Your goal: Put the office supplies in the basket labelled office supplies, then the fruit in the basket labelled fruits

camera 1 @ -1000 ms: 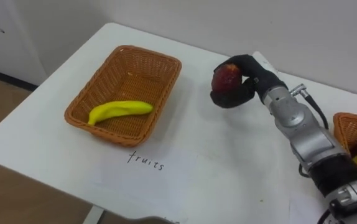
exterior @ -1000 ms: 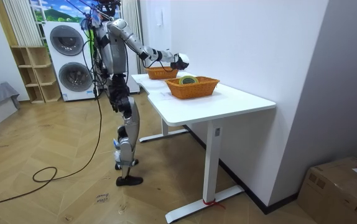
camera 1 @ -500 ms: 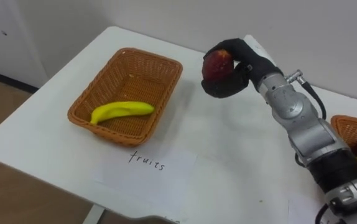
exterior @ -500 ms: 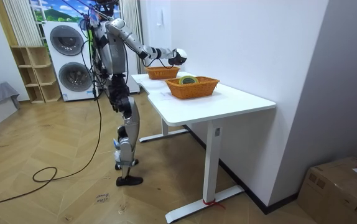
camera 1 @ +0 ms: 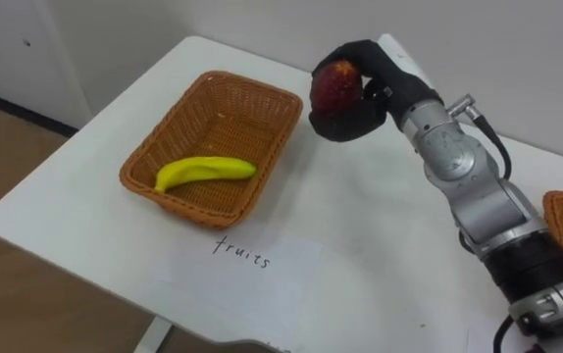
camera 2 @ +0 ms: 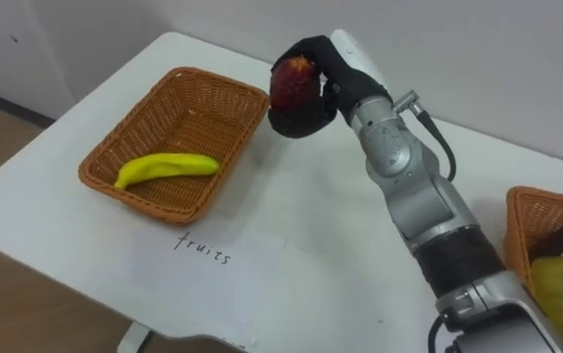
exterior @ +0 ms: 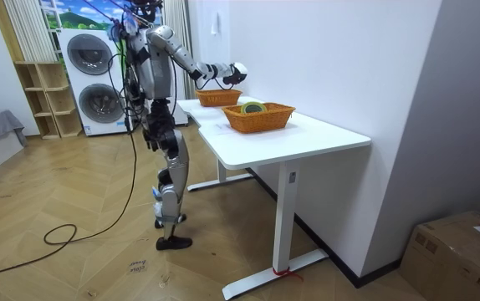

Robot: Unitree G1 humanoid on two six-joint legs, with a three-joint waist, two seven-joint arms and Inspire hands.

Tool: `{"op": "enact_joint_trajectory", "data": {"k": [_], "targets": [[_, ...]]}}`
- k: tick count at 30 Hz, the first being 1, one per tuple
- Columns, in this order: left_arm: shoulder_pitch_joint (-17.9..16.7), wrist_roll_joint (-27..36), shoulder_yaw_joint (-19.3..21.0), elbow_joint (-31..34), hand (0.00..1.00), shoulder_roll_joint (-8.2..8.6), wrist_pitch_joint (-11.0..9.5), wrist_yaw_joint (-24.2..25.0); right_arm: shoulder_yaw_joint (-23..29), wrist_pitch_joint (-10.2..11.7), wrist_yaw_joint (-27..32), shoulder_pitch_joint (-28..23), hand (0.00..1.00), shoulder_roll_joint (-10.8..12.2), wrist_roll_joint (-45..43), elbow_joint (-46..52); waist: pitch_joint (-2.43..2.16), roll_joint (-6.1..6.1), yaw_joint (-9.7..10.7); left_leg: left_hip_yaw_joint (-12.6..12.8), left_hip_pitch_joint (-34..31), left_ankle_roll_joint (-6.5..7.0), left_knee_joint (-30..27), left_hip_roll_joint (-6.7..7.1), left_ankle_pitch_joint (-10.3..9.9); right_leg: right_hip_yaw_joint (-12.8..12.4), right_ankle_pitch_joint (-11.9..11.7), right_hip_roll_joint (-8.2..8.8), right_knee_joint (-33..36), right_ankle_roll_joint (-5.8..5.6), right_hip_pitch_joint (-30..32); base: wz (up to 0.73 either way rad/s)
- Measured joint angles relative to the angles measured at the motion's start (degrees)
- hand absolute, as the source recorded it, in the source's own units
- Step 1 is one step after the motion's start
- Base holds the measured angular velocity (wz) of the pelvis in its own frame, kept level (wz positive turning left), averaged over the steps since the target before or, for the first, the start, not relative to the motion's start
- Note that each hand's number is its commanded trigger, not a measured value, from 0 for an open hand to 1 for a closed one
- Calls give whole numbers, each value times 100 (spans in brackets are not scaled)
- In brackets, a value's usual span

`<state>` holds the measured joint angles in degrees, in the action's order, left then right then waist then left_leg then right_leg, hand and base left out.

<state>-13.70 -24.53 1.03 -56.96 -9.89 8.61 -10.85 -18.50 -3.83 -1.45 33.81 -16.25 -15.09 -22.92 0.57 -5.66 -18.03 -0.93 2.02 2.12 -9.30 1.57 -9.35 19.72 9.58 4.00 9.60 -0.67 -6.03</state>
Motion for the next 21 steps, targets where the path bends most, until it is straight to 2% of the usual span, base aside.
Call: {"op": "enact_joint_trajectory", "data": {"k": [7,12,21], "targets": [[-97,4,11,-47,0,11,12,36,-21,0,1,0,100,61,-15,-1,9,12,-172,-96,-16,0,-19,10,0,81,1,5,-9,-2,-36,9],[-40,-1,78,-242,0,40,-31,39,-58,2,25,0,100,90,63,-15,63,48,-287,-155,16,0,-17,15,0,98,8,6,-9,-12,-83,3],[-86,-6,92,-261,0,40,-26,93,-175,9,79,0,100,188,126,-49,56,35,-368,-269,-40,-1,-48,28,1,256,18,19,-3,-28,-84,7]]}}
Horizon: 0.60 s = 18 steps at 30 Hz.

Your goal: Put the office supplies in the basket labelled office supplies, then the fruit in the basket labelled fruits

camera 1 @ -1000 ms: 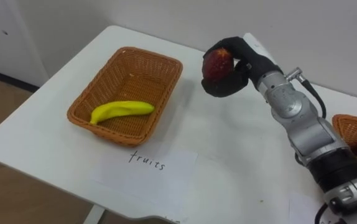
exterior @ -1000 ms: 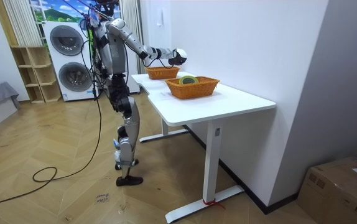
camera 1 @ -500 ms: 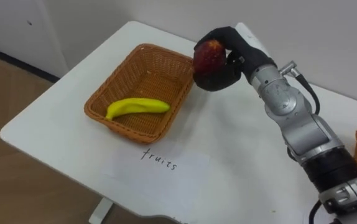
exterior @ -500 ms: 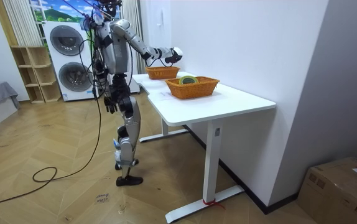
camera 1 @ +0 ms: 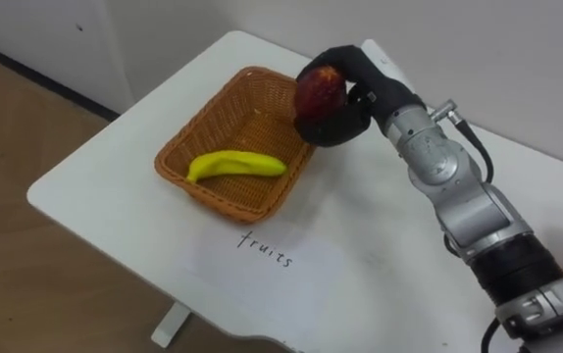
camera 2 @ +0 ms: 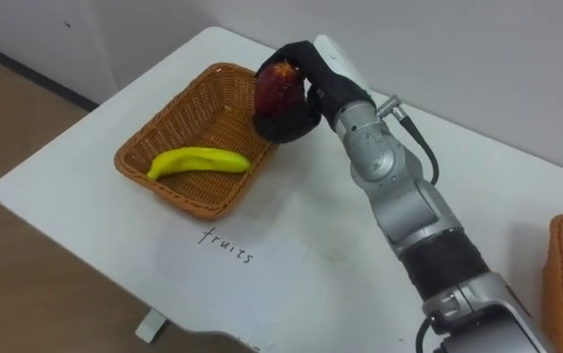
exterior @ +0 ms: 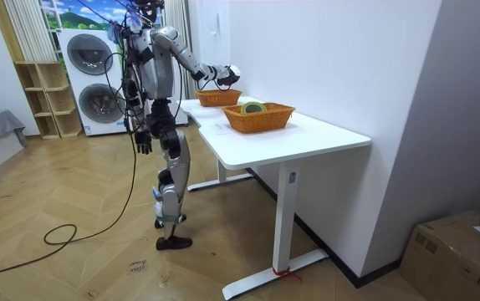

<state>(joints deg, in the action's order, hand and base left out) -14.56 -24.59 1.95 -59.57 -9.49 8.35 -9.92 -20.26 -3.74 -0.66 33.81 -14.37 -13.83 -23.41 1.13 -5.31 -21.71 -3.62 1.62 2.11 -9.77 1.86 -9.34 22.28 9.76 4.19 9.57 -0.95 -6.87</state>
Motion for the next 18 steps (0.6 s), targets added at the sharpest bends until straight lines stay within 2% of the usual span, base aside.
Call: {"op": "enact_joint_trajectory", "data": {"k": [5,9,18], "targets": [[1,3,1,15,0,-2,-18,50,-113,0,11,0,100,37,27,-69,-5,-9,-40,-75,-1,1,-1,19,0,115,3,35,0,-5,-39,8],[-2,4,1,60,0,1,-17,60,-113,0,14,0,100,61,110,-79,-7,-13,-37,-177,-1,13,-16,80,8,161,47,76,-3,-71,-93,13],[-38,2,1,225,0,-1,-12,59,-113,0,29,-1,100,98,236,-128,-15,-33,-55,-238,-22,34,-21,119,19,219,48,90,5,-74,-101,4]]}}
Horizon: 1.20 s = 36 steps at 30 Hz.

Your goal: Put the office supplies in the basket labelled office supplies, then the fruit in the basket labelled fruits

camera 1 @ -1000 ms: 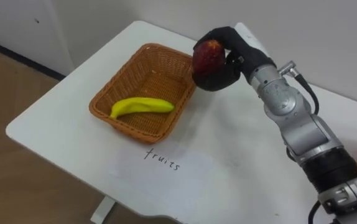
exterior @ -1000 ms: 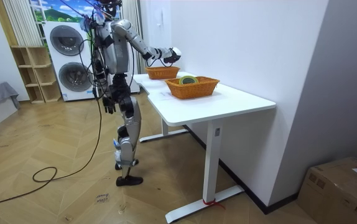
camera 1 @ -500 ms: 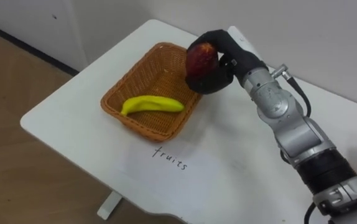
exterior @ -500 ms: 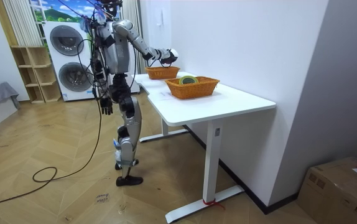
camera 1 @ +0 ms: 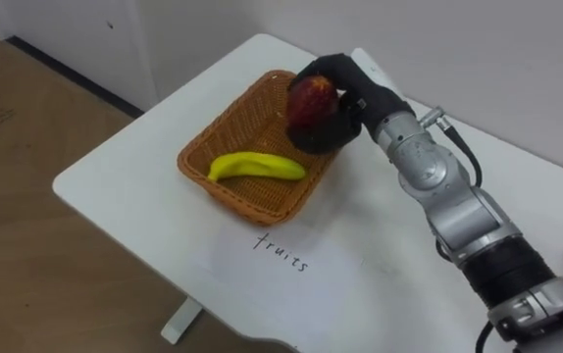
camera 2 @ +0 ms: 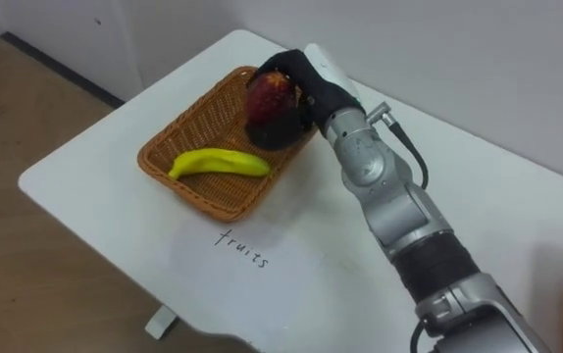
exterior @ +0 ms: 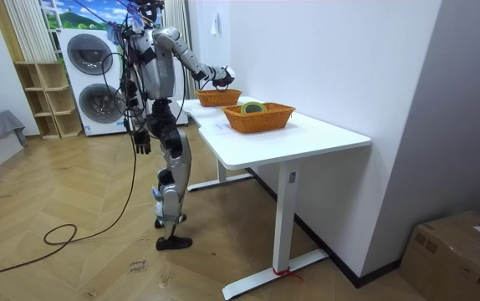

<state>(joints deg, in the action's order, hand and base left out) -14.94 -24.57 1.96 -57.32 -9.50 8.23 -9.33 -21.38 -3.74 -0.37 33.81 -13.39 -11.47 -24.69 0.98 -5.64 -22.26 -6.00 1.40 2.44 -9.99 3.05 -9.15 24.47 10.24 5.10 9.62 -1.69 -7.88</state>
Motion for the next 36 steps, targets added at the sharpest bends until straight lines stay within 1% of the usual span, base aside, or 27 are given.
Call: {"op": "enact_joint_trajectory", "data": {"k": [3,6,12,14,16,19,22,25,26,28,29,30,36], "targets": [[1,0,-13,75,0,0,-1,0,0,0,19,0,100,3,26,-190,-7,-10,2,-67,-54,0,-47,14,0,96,0,5,1,0,-1,11],[-8,-2,-13,79,0,-2,2,0,-3,-1,19,0,100,17,31,-306,-12,-17,-13,-81,-84,1,-65,25,1,96,1,7,-4,-1,13,3],[-53,4,-43,74,0,-10,17,1,-46,-3,37,0,100,22,55,-462,-12,-18,-11,-128,-100,21,-72,62,13,183,3,38,-4,-5,3,3],[-57,-4,-40,75,0,-13,18,13,-97,-3,43,0,100,14,105,-538,-21,-35,-11,-160,-116,35,-70,80,22,257,3,55,-3,-7,-6,9],[-60,-8,-40,76,0,-15,19,33,-120,-4,43,0,100,14,154,-674,-27,-52,-18,-190,-115,42,-72,91,25,252,3,63,-2,-8,-16,9],[-99,2,-42,76,0,-15,21,49,-235,-2,45,0,100,14,231,-762,-25,-62,-20,-208,-116,47,-82,101,29,259,3,70,-3,-8,-25,3],[-116,3,-41,88,0,-16,37,114,-236,-2,73,0,100,8,409,-915,-13,-46,-69,-223,-111,57,-87,124,35,260,22,89,-4,-39,-32,1],[-174,1,-34,236,0,-15,64,139,-228,-2,104,0,100,-5,430,-943,-2,-30,-78,-259,-126,59,-84,139,36,259,29,92,-8,-51,-30,3],[-193,1,-34,296,0,-15,64,139,-229,-2,106,0,91,-5,430,-960,0,-27,-94,-260,-126,59,-83,140,36,260,30,92,-9,-53,-30,0],[-200,2,-36,326,0,-15,64,139,-230,-2,113,0,51,-4,414,-966,3,-21,-112,-260,-126,59,-79,141,36,257,31,91,-9,-55,-30,0],[-215,2,-36,343,0,-15,64,139,-230,-2,114,0,8,-4,413,-966,6,-18,-113,-260,-126,59,-80,142,36,257,32,91,-9,-55,-30,0],[-219,2,-37,344,0,-15,65,139,-230,-2,115,0,0,-5,413,-966,6,-17,-115,-260,-126,59,-80,142,36,257,32,91,-9,-55,-30,0],[-245,-6,-36,347,0,-15,125,136,-229,-2,149,0,0,-3,400,-966,1,-24,-111,-272,-140,59,-81,146,36,254,32,91,-11,-56,-22,1]]}}
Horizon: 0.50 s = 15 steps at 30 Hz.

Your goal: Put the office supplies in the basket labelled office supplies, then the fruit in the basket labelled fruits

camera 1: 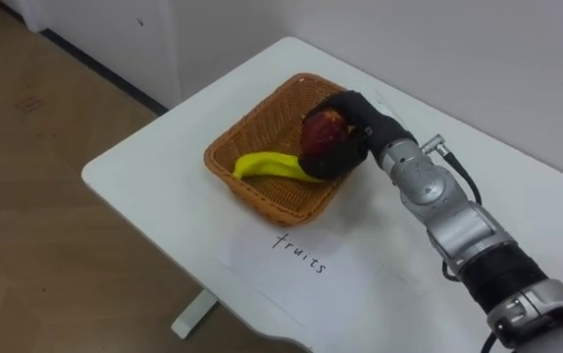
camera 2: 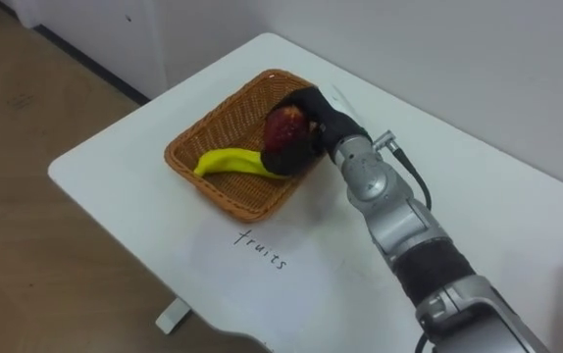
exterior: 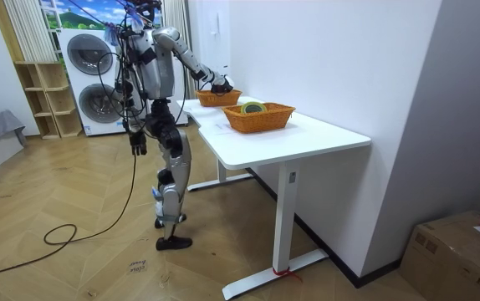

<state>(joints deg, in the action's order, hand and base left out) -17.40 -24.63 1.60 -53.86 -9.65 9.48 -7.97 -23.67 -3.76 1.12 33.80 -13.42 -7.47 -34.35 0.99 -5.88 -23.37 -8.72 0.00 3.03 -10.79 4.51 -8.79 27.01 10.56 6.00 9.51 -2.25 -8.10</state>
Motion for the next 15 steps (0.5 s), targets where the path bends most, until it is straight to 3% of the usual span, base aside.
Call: {"op": "enact_joint_trajectory", "data": {"k": [15], "targets": [[-13,-2,-1,1,0,-1,8,-31,-6,-1,124,-1,0,1,-56,-2,-19,-27,-14,-36,-47,1,-44,22,1,2,-1,-6,-79,-5,-11,1]]}}
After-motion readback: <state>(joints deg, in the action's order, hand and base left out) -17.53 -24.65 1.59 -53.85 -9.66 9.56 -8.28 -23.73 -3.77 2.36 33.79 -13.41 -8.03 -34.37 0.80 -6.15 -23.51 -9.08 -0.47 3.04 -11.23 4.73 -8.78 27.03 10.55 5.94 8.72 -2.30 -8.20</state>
